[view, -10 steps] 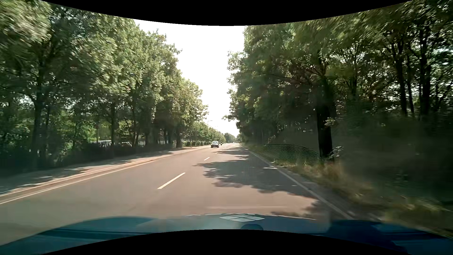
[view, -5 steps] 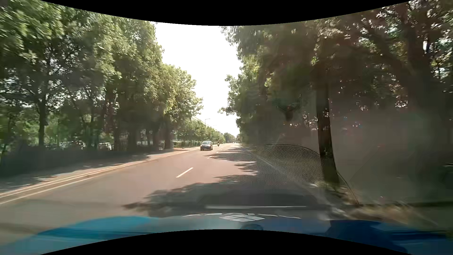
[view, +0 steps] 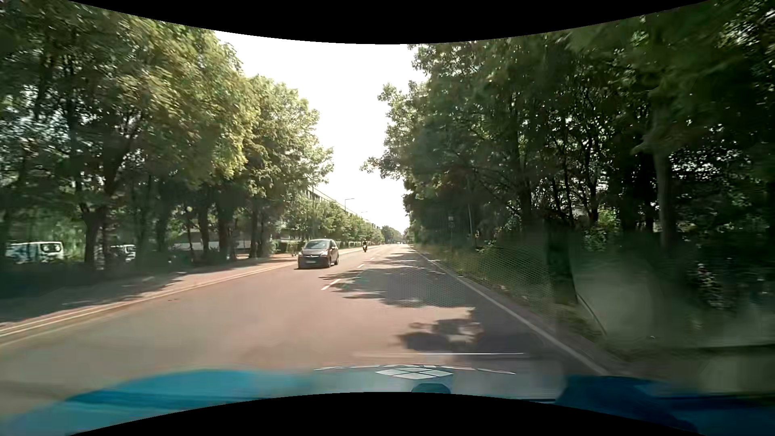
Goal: Follow the waypoints while adhering to traffic rules and regulations
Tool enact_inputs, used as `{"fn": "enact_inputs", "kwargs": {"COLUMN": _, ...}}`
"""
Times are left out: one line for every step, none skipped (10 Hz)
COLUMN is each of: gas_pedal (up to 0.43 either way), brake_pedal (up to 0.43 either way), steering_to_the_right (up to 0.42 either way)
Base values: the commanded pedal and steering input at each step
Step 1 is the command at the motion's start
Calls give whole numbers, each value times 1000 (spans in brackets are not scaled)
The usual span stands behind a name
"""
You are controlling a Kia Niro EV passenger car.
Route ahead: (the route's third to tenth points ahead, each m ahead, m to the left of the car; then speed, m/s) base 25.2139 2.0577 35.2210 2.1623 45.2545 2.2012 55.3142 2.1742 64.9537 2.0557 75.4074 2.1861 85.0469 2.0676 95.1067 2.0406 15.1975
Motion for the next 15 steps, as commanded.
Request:
{"fn": "enact_inputs", "kwargs": {"gas_pedal": 0, "brake_pedal": 0, "steering_to_the_right": -1}}
{"fn": "enact_inputs", "kwargs": {"gas_pedal": 0, "brake_pedal": 0, "steering_to_the_right": -2}}
{"fn": "enact_inputs", "kwargs": {"gas_pedal": 0, "brake_pedal": 0, "steering_to_the_right": -1}}
{"fn": "enact_inputs", "kwargs": {"gas_pedal": 0, "brake_pedal": 0, "steering_to_the_right": -1}}
{"fn": "enact_inputs", "kwargs": {"gas_pedal": 0, "brake_pedal": 85, "steering_to_the_right": -1}}
{"fn": "enact_inputs", "kwargs": {"gas_pedal": 0, "brake_pedal": 207, "steering_to_the_right": -1}}
{"fn": "enact_inputs", "kwargs": {"gas_pedal": 0, "brake_pedal": 256, "steering_to_the_right": -1}}
{"fn": "enact_inputs", "kwargs": {"gas_pedal": 0, "brake_pedal": 256, "steering_to_the_right": -1}}
{"fn": "enact_inputs", "kwargs": {"gas_pedal": 0, "brake_pedal": 274, "steering_to_the_right": -1}}
{"fn": "enact_inputs", "kwargs": {"gas_pedal": 0, "brake_pedal": 268, "steering_to_the_right": -1}}
{"fn": "enact_inputs", "kwargs": {"gas_pedal": 0, "brake_pedal": 268, "steering_to_the_right": -1}}
{"fn": "enact_inputs", "kwargs": {"gas_pedal": 0, "brake_pedal": 274, "steering_to_the_right": -2}}
{"fn": "enact_inputs", "kwargs": {"gas_pedal": 0, "brake_pedal": 274, "steering_to_the_right": -2}}
{"fn": "enact_inputs", "kwargs": {"gas_pedal": 0, "brake_pedal": 274, "steering_to_the_right": -2}}
{"fn": "enact_inputs", "kwargs": {"gas_pedal": 0, "brake_pedal": 274, "steering_to_the_right": -2}}
